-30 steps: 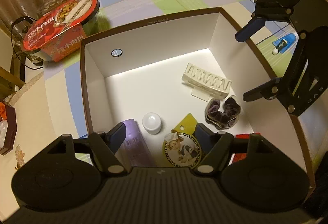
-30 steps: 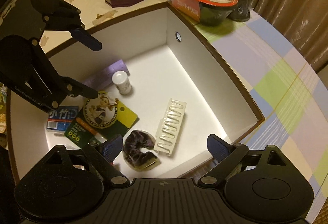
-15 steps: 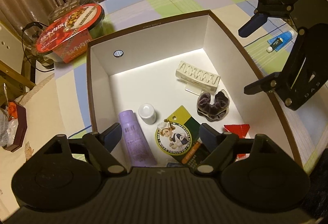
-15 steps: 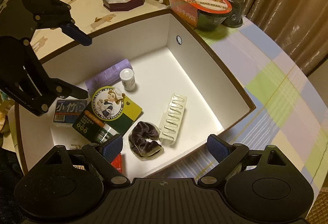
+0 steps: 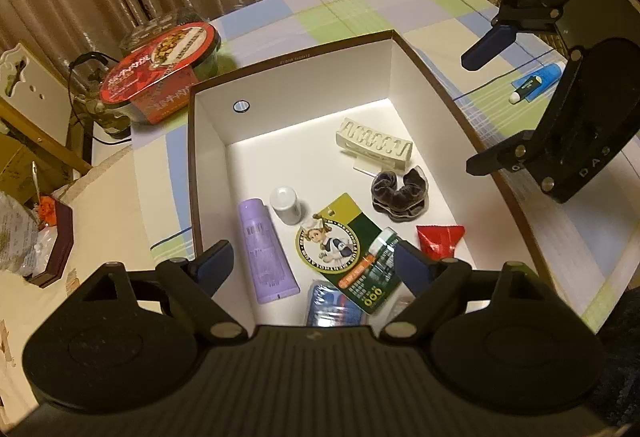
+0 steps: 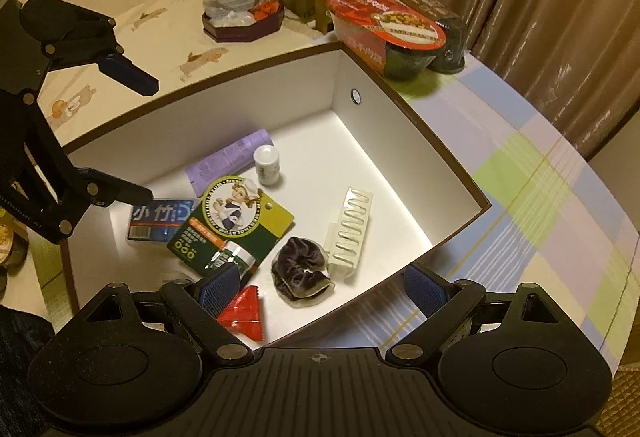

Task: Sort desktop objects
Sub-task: 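Withdraw both tools from the box and lift them away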

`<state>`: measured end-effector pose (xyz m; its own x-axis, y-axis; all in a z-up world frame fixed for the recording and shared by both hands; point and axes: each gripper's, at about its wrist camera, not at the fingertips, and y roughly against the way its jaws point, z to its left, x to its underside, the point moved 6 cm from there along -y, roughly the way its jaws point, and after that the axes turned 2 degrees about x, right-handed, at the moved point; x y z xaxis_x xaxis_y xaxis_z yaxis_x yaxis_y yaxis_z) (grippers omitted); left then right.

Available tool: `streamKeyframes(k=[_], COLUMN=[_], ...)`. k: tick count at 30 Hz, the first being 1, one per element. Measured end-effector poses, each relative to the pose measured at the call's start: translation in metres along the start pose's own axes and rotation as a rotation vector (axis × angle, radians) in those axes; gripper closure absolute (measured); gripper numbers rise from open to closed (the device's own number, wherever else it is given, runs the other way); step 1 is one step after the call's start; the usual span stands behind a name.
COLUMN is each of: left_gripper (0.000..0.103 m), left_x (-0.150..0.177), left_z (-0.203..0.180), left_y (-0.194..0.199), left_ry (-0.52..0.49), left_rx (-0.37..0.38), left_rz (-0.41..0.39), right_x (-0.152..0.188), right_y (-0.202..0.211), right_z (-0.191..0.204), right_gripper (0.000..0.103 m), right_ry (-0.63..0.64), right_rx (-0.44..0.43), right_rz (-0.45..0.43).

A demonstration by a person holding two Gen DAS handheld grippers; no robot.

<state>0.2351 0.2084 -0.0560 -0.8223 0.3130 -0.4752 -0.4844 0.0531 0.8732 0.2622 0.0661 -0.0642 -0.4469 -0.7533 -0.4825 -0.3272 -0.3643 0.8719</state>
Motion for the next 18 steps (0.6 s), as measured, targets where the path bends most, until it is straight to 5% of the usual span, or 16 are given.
streamKeyframes(k=[18], left_gripper=[0.014], left_x=[0.023], left_z=[-0.040], left_y=[0.047], left_ry=[0.054], left_rx=[-0.069], left_rz=[-0.037], right_x=[0.028], right_y=[0.043], right_z=[0.015], right_gripper=[0.011], right_ry=[0.009], right_rx=[-0.027], right_rz=[-0.078])
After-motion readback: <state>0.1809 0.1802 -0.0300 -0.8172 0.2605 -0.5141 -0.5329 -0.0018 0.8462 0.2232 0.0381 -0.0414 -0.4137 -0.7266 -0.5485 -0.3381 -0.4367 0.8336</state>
